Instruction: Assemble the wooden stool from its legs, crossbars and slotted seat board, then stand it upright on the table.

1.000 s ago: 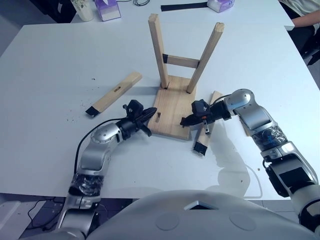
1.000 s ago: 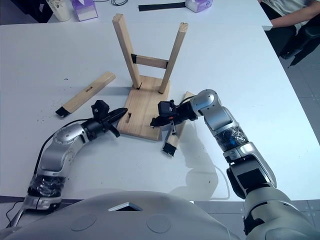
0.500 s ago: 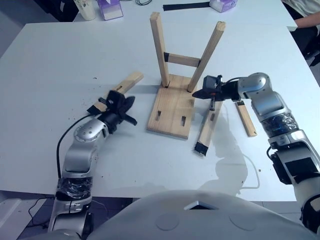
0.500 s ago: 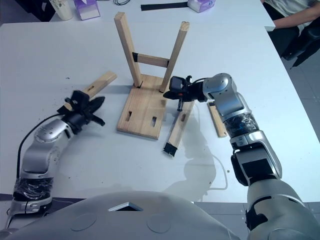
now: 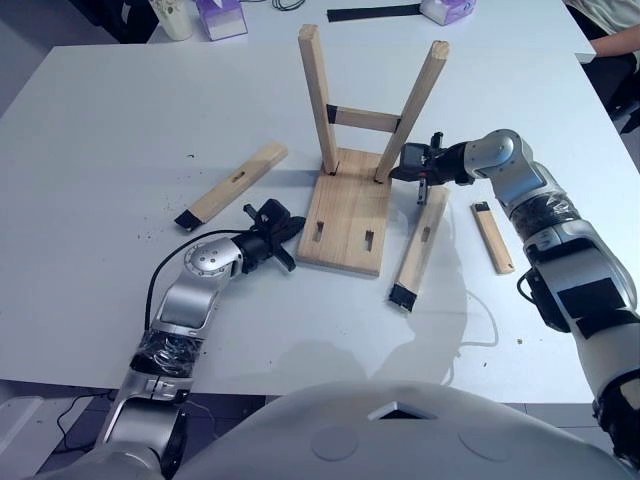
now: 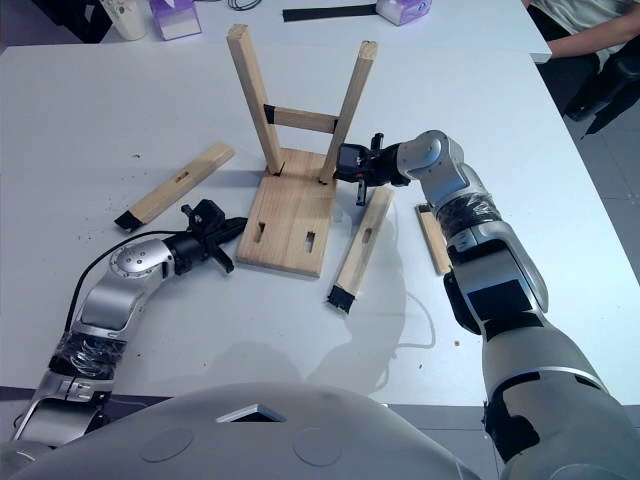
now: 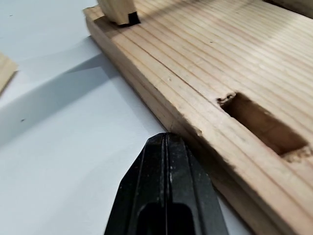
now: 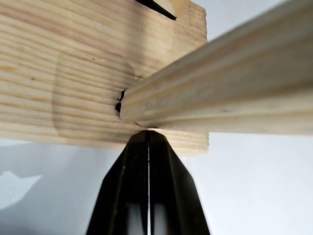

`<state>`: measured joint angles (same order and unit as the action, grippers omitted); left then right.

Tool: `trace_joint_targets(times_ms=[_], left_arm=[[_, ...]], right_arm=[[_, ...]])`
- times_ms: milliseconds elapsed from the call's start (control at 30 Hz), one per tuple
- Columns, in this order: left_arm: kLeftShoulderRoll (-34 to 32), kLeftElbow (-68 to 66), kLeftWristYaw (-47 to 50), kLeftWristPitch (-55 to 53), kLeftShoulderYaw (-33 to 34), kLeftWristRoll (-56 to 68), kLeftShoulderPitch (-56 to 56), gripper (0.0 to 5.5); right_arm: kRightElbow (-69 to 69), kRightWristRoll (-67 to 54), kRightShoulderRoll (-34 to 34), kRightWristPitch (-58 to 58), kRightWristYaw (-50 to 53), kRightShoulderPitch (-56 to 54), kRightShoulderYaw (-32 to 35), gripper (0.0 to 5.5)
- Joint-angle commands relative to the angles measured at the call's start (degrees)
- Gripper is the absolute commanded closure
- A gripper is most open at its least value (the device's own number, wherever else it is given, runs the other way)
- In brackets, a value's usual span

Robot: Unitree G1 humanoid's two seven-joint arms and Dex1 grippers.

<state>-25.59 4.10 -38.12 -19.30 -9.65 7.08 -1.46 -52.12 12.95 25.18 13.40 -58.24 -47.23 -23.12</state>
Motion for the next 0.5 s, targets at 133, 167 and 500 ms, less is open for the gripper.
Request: trace_joint_targets(times_ms=[133, 167, 500], left_arm=[[-1.3, 3.8, -1.5, -1.0, -0.7, 0.6, 2.8, 5.5], [-1.4, 3.8, -1.6, -1.0, -0.5, 0.6, 2.8, 5.5], [-3.0, 2.5, 0.0, -1.2, 2.4, 0.3, 2.8, 5.5]], right_arm=[[0.0, 1.9, -3.1, 0.4, -2.1, 3.4, -2.6, 5.48], [0.5, 1.7, -3.3, 0.1, -2.0, 4.0, -2.5, 5.48], [2.5, 0.1, -6.7, -2.5, 0.4, 5.4, -1.1, 5.48]])
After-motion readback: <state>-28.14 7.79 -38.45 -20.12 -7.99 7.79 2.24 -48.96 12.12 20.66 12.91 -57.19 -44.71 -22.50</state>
